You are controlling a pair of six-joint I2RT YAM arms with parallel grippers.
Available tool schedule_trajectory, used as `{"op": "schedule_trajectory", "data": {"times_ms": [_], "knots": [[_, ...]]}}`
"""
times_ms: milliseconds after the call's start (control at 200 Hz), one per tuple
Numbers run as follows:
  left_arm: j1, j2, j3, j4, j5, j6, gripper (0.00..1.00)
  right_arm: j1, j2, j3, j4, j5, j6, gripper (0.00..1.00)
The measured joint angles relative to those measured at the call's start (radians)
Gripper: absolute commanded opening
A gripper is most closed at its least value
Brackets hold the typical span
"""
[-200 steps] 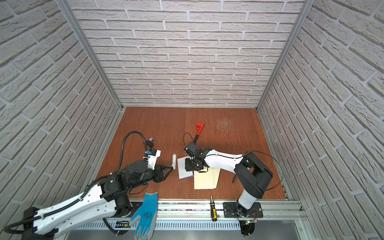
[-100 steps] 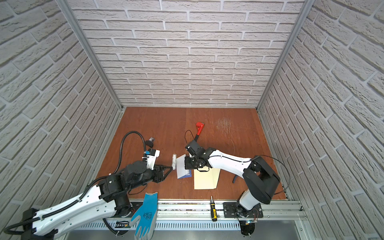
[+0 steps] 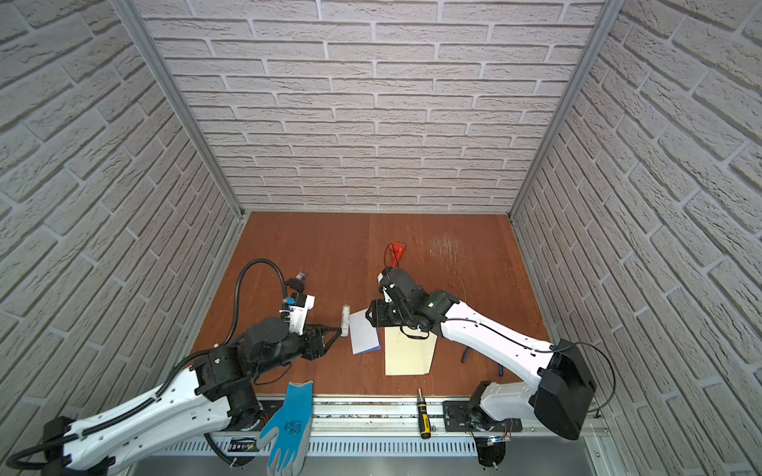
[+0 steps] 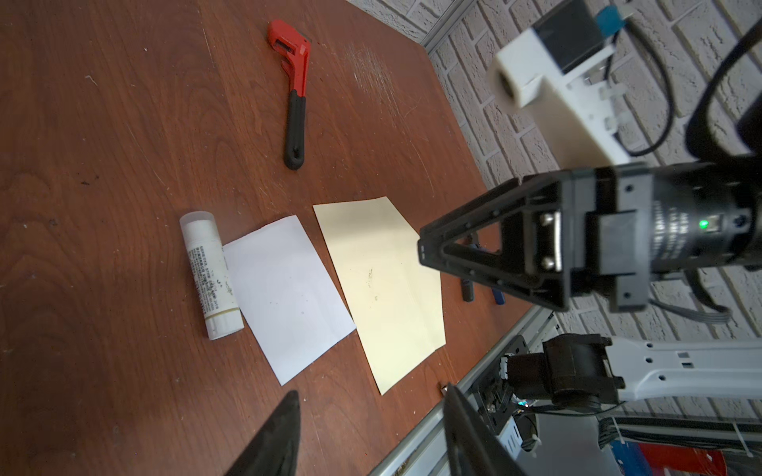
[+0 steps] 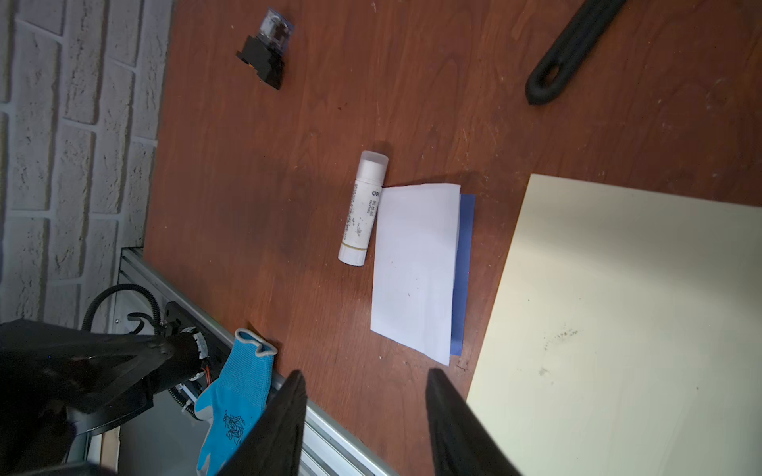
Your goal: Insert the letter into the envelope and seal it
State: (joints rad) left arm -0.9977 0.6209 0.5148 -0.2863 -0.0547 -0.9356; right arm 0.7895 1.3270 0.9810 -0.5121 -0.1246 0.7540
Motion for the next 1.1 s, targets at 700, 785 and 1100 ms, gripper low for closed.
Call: {"op": "schedule_trajectory", "data": {"times_ms": [700, 785, 1100], "knots": [[0.003, -0.086, -0.03, -0.017, 0.007, -0.011, 0.56, -0.022, 0.339, -0.076, 0.217, -0.101, 0.021, 0.49], [0.005, -0.085, -0.03, -0.019, 0.007, -0.011, 0.56, -0.022, 0.35, -0.077, 0.23, -0.111, 0.025, 0.39], [0.01, -0.079, -0.03, -0.021, 0.007, -0.011, 0.56, -0.022, 0.332, -0.077, 0.235, -0.132, 0.032, 0.06]]}}
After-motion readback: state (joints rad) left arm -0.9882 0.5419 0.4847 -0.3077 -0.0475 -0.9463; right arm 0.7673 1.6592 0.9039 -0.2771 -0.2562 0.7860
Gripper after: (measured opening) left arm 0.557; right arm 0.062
